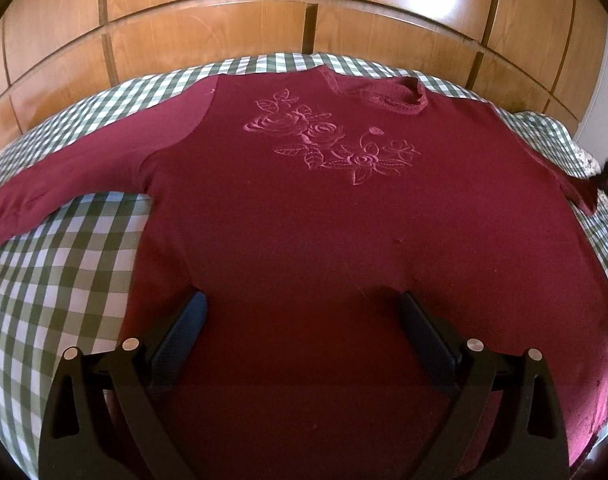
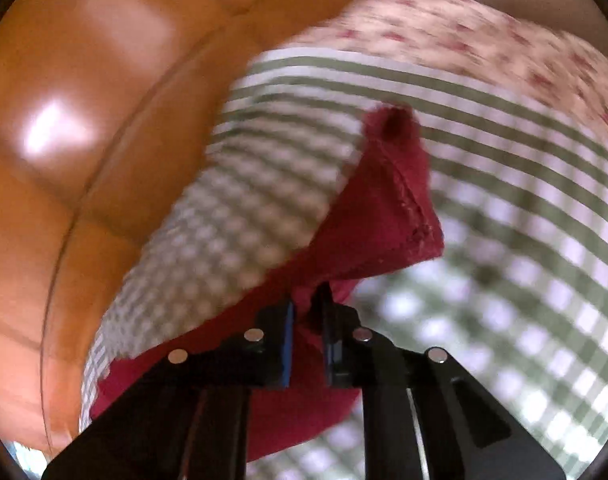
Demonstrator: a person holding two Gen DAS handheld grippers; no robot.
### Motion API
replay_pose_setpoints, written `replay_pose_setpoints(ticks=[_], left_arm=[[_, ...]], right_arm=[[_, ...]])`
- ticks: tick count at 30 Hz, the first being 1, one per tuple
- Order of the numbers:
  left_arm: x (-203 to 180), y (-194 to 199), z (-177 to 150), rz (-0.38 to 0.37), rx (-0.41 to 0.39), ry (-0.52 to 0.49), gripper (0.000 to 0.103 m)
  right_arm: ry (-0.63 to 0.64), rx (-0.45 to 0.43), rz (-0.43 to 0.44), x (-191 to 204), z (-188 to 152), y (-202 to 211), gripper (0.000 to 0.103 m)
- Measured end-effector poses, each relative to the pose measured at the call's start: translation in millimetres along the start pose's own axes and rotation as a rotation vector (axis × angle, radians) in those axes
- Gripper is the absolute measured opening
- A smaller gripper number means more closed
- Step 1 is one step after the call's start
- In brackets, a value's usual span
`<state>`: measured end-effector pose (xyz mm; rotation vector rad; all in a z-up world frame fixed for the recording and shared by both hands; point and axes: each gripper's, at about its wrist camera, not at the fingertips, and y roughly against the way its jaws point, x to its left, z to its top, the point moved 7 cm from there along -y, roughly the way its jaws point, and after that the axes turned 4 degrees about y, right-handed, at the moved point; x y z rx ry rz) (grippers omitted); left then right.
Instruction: Fold small clothes
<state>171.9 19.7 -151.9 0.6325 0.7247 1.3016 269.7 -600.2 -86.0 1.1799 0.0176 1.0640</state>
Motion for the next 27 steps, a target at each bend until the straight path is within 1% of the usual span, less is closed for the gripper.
replay_pose_setpoints(ticks=[2,3,4,7,9,10,11,14,16,18,19,20,23,24,25,27], left_arm=[[0.0,0.1,0.0,-0.003,-0.001,0.001,0.096],[0.1,0.1,0.0,-0.005,-0.002,0.002,0.096],[0.0,-0.2,0.2,-0.007,-0.002,0.003,0.096],[0.9,1.3,-0.8,-0.013,-0.005,0.008,0.096],[1.3,2.1,-1.1,-0.018,-0.006,0.012,0.096],[1.6,2.4,-1.5,-0.019,-0.007,0.013,0.096],[1.8,2.6,-1.6,-0.021,-0.007,0.014,0.096],[2.4,3.3,-2.4,-0.026,-0.008,0.018,0.095],[2.5,3.7,-2.5,-0.03,-0.008,0.02,0.096],[2.7,4.0,-2.3,-0.037,-0.006,0.026,0.096],[2.5,4.1,-2.1,-0.041,-0.002,0.027,0.096],[2.6,4.4,-1.7,-0.047,0.007,0.029,0.096],[1.6,7.7,0.9,-0.056,0.039,0.033,0.095],[0.8,8.5,2.7,-0.057,0.049,0.033,0.093],[-0.1,10.1,6.2,-0.063,0.051,0.039,0.083],[-3.7,13.4,19.6,-0.132,0.055,0.075,0.075]], right_arm=[[0.081,0.009,0.064,39.7,-9.5,1.6,0.01],[0.127,0.026,0.107,66.4,-18.9,1.8,0.01],[0.152,0.034,0.124,80.9,-24.8,0.1,0.01],[0.279,0.082,0.223,152.1,-63.5,-4.1,0.009],[0.348,0.11,0.251,186.6,-88.4,-10.7,0.009],[0.386,0.134,0.272,207.9,-107.2,-14.7,0.009],[0.406,0.149,0.282,219.6,-117.7,-19.0,0.009],[0.494,0.213,0.313,260.7,-166.9,-29.8,0.009],[0.539,0.244,0.322,279.9,-193.8,-34.1,0.009],[0.609,0.261,0.312,298.5,-218.6,-39.9,0.021],[0.626,0.259,0.31,303.4,-226.4,-40.0,0.04],[0.644,0.252,0.317,307.3,-233.6,-37.8,0.057],[0.669,0.218,0.314,307.0,-241.6,-28.9,0.07],[0.668,0.215,0.316,303.0,-241.9,-26.3,0.073],[0.664,0.21,0.319,298.1,-241.8,-21.9,0.076],[0.66,0.194,0.312,275.9,-244.8,-12.6,0.081]])
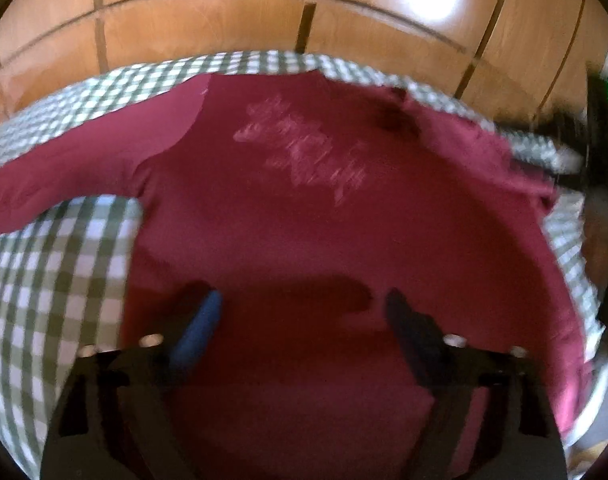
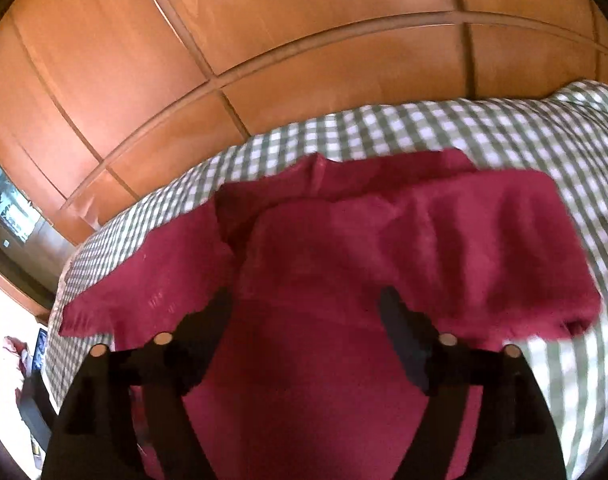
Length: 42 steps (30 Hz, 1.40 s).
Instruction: Fold small clothes
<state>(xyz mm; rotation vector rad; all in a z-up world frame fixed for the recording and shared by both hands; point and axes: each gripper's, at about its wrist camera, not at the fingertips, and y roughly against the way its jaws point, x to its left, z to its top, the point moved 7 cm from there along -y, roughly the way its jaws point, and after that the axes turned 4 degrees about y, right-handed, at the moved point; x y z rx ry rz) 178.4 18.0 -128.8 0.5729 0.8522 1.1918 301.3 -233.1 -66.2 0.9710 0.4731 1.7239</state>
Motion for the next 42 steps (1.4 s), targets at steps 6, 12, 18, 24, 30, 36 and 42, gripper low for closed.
replay_pose_setpoints(ticks=[6,12,18,24,30,36,42], left_arm=[[-36.5,-13.4,51.0,-0.169,0.021,0.038,0.061],[-97.0,-69.2,99.1,-0.225,0.077,-0.014,0.081],[-137.2,-121.5,119.6,-0.23,0.145,-0.023,0.074],[-148.0,-123.8,136.6,-0.275,0.144,0.019,0.016],[-125.0,-58.4,174.4,-0.348,-0.023,0.088,0.015],[-79.3,-30.7,170.9,-0.274,-0.08,0.114,0.015],[-17.4,-46.8,141.2,-0.12,-0.037,0.173,0.015]], right_arm=[[-0.075,0.005,-0.04,-45.4,-47.5,24.0,0.09],[-0.025,-0.063,0.011,-44.3,-71.1,22.6,0.101],[-0.109,-0.13,0.113,-54.0,-69.0,24.4,0.101],[-0.117,-0.14,0.13,-55.7,-65.7,29.4,0.101],[-0.118,-0.142,0.135,-57.3,-66.4,31.5,0.101],[-0.116,-0.139,0.127,-57.6,-65.8,31.3,0.101],[-0.095,-0.077,0.091,-52.3,-61.5,32.7,0.101]])
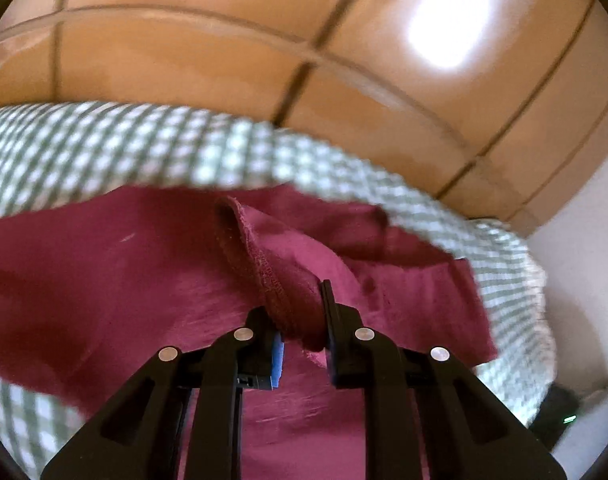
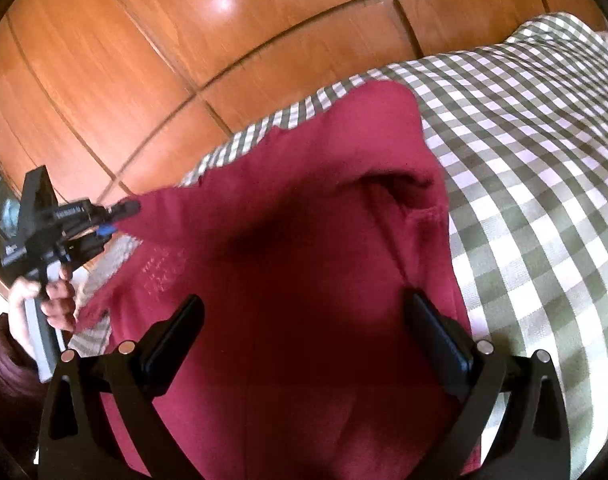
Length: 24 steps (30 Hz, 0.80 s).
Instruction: Fold small clothes
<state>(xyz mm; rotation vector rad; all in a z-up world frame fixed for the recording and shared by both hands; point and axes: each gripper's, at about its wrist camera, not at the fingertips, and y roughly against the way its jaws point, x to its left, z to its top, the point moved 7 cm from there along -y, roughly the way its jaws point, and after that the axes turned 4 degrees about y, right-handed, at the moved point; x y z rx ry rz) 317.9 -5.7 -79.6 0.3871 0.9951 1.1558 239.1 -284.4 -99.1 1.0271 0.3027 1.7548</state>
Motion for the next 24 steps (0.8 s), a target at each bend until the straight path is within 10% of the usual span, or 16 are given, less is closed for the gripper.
replay_pose_setpoints(ticks=[8,16,21,24], left_arm=[[31.1,-6.2,-18.1,0.047,0.022,-0.009,0.015],[47.1,-11.9,-19.1,0.185,-0.016,-0.063,0.015],[51.8,-26.8,-33.6,0.269,-0.042,-0.171,0.018],[53.0,-19.4,-35.2,0.327,-0.056,-0.171,0.04]], right_arm=[[-0.006,-0.031,0.024,22.6,52.1,22.8,0.101],[0.078,0.132,-0.238,9.2,58.8,-55.3,0.101],[0.24,0.057,-0.404,20.1,39.1,-66.6,0.101],[0.237,0.056,-0.403,18.4,39.8,-67.4,0.101]])
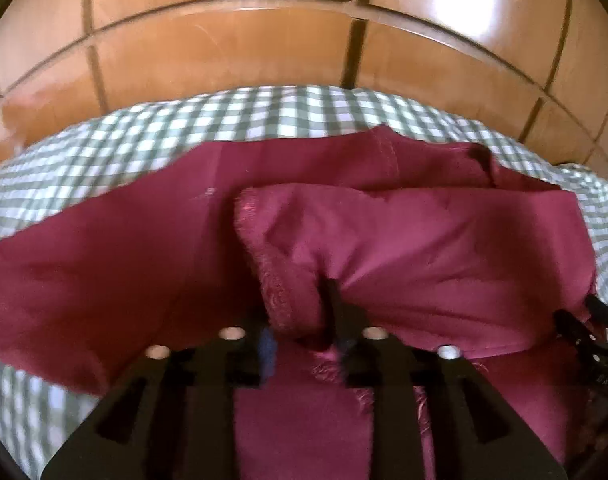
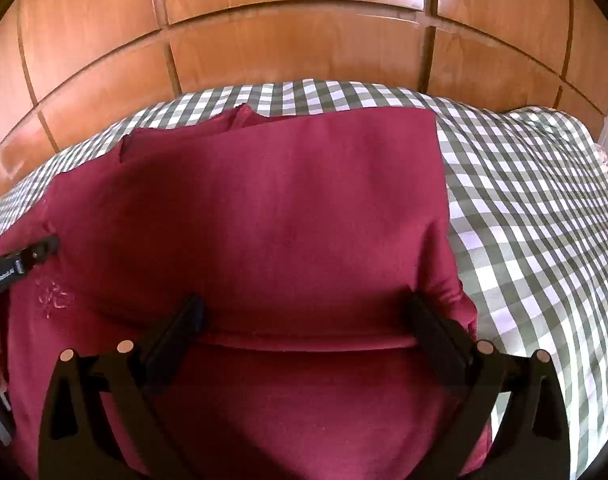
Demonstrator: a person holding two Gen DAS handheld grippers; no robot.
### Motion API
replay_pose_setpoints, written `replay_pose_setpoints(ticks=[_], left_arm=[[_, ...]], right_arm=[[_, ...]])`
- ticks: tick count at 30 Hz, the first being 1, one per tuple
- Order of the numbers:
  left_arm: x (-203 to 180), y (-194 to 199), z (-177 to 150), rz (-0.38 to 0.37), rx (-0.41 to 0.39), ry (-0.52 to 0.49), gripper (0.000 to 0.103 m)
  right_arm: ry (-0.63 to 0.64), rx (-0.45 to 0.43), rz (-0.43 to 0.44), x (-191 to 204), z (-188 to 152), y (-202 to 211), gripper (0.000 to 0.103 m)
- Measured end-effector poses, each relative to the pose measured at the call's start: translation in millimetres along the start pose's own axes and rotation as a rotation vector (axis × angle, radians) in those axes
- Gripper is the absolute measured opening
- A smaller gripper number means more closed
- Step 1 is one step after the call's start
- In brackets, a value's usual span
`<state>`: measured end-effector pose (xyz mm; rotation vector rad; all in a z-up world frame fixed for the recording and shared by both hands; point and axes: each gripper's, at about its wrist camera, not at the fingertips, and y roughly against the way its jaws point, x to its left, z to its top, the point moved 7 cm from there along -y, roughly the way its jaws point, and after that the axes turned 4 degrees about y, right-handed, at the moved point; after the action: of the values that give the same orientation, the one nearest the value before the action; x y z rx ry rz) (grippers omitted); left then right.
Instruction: Fold small clothes
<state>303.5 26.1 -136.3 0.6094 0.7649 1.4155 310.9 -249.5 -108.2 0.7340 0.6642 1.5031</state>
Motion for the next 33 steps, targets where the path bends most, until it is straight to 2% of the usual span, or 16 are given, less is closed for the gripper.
replay_pose_setpoints(ticks=[1,2,12,13,15,18,23,26,28,31,33], left_arm=[[3.4,3.4,-1.0,0.016,-0.002,0.012,0.051],[8.8,8.6,-4.0,0.013,-0.002,0.04,0.054],[48.5,66.6,-55.0,-0.039,0.008,0.177,0.055],[54.0,70.5,-59.4,-0.028,0.016,0.196,0.055],[68.1,78.4,-70.1,-0.054,0.034,0.26,0.055],[98.8,88.4,-83.0,-0.083,0.048,0.368,0.055],[161.3,110.4,-93.4,-0.118,-0.001,0.55,0.055],[201.6,118.2,-99.5,-0.082,-0.02,0.646,0.058],[226.6,126.3,-103.5,-0.051,-0.045,0.701,0.068],[261.3,136.2,-108.2,0.0,-0.074,0.77,0.069],[277.6,139.5,-110.8,-0.017,-0.081,0.817,0.069]], right_arm=[[0.005,0.0,-0.006,-0.4,-0.3,-0.4,0.101],[0.01,0.001,-0.013,-0.3,-0.2,-0.5,0.101],[0.011,-0.008,-0.019,-1.1,1.7,-0.1,0.101],[0.011,-0.009,-0.019,-1.1,1.9,-0.2,0.101],[0.01,-0.011,-0.018,-1.6,1.8,0.3,0.101],[0.013,-0.013,-0.022,-1.5,1.6,0.7,0.101],[0.014,-0.015,-0.026,-1.1,1.6,1.4,0.101],[0.017,-0.016,-0.027,-1.1,1.7,1.4,0.101],[0.018,-0.017,-0.03,-0.7,1.8,1.6,0.101],[0.019,-0.017,-0.032,-0.2,1.8,1.9,0.101],[0.019,-0.018,-0.033,0.0,1.8,1.9,0.101]])
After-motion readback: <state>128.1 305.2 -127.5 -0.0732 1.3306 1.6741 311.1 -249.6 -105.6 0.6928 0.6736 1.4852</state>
